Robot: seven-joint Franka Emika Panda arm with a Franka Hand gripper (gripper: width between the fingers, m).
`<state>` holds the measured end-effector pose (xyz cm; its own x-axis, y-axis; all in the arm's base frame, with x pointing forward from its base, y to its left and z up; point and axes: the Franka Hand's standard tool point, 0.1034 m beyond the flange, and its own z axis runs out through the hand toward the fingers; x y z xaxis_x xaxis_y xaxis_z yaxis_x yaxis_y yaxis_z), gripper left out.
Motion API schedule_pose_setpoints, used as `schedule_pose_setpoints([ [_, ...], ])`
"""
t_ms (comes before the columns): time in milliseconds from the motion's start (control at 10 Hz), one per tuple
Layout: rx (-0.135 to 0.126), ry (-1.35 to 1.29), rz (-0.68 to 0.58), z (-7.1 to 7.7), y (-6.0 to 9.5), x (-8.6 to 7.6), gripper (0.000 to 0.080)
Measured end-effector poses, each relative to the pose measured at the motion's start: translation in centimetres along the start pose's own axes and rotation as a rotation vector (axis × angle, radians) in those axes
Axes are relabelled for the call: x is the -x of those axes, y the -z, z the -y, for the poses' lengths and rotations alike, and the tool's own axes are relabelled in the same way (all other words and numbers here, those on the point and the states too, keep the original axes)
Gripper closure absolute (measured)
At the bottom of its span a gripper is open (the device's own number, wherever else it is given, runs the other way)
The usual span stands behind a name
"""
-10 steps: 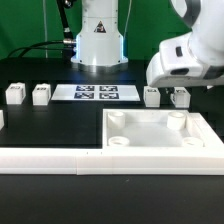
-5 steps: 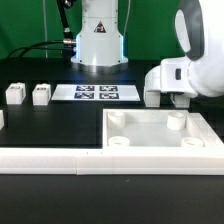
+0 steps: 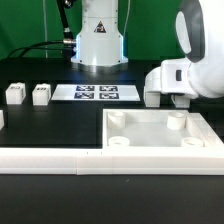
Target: Assemble square table
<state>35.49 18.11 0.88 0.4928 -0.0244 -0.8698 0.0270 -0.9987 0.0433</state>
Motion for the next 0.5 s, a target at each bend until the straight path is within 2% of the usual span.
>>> schedule_pose_setpoints([
  [100, 0.000, 0.000, 0.000, 0.00, 0.00, 0.00, 0.0512],
  [500, 0.000, 0.000, 0.000, 0.00, 0.00, 0.00, 0.0511],
])
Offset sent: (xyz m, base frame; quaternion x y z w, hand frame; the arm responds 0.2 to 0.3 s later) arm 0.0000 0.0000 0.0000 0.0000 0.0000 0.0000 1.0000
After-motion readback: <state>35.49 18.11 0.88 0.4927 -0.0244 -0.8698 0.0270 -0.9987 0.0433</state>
